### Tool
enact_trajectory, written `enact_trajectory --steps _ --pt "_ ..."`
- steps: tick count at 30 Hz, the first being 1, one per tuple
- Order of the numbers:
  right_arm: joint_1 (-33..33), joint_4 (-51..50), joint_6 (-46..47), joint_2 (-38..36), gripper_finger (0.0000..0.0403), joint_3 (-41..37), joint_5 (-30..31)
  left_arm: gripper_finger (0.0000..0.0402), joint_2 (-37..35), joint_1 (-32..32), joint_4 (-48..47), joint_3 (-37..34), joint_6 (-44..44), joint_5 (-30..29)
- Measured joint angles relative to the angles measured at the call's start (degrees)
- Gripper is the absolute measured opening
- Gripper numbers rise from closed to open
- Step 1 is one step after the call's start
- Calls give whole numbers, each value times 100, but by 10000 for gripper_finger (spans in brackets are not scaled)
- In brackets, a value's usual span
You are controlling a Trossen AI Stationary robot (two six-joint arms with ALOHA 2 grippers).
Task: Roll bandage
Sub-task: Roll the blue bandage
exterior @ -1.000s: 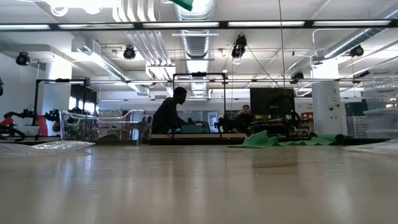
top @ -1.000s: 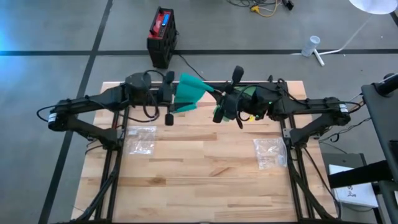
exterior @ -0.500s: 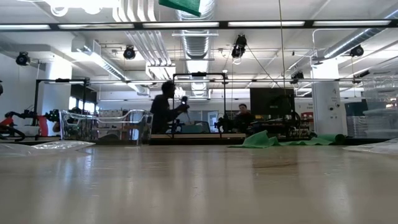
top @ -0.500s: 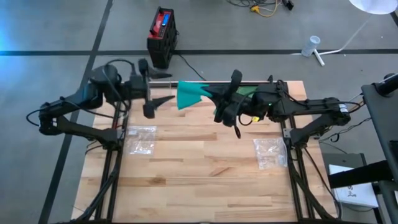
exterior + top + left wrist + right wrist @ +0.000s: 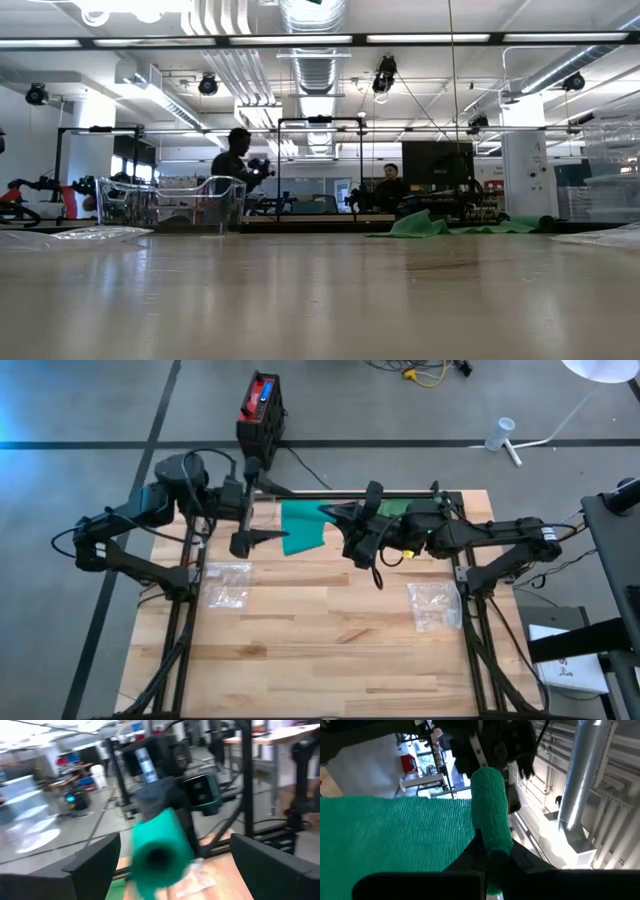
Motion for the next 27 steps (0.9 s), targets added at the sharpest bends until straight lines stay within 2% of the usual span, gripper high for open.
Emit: enact_trajectory --steps 6,10,14,23,25,27 --pt "-21 158 2 4 13 0 81 343 176 -1 132 60 53 -299" --pt "-23 289 -7 28 13 0 188 312 328 -3 87 64 -197 -324" --pt "-21 240 -37 28 13 0 182 243 342 -1 145 86 -393 -339" --pt "-19 201 112 63 26 0 160 32 331 4 203 84 -815 -333" --pt "-21 123 365 63 42 0 177 15 331 4 195 86 -815 -331" --pt "-5 5 779 53 67 2 259 20 321 4 169 84 -727 -342"
